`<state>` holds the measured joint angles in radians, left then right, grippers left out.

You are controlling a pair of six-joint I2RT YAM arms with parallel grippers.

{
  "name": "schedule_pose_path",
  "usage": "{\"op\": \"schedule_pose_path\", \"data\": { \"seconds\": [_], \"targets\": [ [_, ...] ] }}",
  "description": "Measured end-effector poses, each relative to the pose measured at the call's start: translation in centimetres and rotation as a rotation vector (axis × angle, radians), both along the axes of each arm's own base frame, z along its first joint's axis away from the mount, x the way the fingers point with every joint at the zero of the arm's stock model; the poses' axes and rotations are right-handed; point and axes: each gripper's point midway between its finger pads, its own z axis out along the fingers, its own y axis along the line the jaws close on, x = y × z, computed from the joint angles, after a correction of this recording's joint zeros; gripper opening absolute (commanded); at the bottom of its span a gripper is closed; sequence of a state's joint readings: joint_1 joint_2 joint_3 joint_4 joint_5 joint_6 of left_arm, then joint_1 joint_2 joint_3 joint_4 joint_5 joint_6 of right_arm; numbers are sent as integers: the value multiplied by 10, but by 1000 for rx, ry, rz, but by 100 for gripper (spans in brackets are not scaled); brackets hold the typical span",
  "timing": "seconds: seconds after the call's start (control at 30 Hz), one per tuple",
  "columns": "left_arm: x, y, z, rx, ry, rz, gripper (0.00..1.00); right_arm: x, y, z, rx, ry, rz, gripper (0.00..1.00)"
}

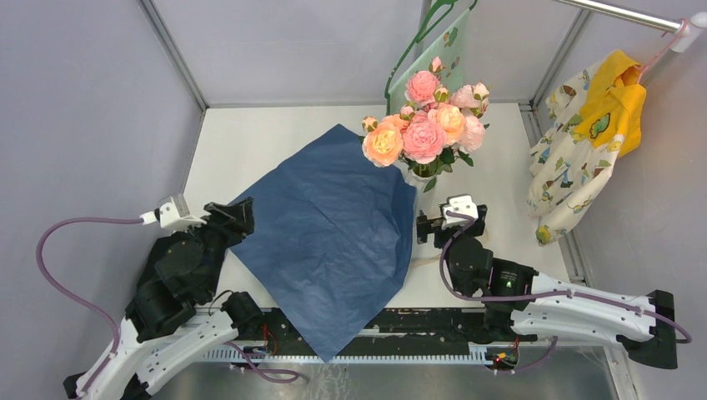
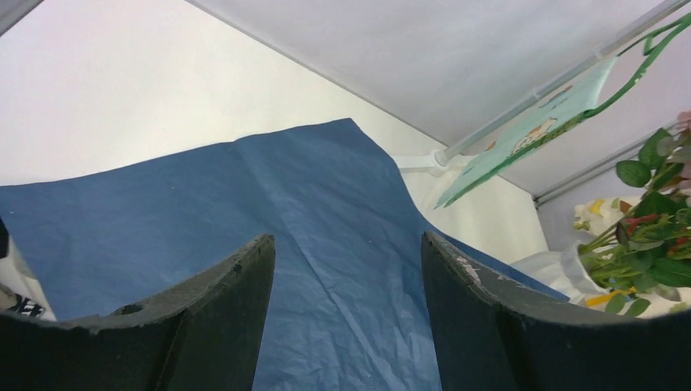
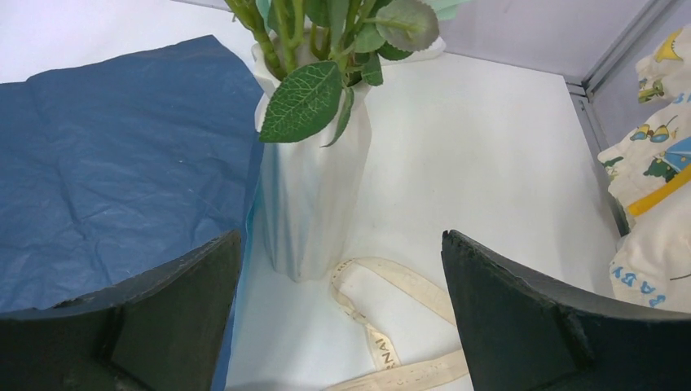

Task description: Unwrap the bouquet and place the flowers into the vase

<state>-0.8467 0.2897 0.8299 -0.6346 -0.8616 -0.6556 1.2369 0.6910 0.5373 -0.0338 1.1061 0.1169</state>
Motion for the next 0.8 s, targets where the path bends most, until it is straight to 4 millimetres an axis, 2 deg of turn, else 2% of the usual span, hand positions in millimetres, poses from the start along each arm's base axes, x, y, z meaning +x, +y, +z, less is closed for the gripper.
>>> {"op": "schedule_pose_path", "data": {
  "seconds": [0.2, 0.4, 0.8],
  "targets": [
    [0, 2, -7, 18, 23, 15, 72, -1, -8, -6, -10, 17, -28, 98],
    [2, 2, -11, 35, 42, 23, 72, -3, -16, -5, 14, 11, -43, 98],
    [0, 5, -11, 27, 35, 29, 73, -4, -22, -8, 15, 15, -63, 98]
  ]
}}
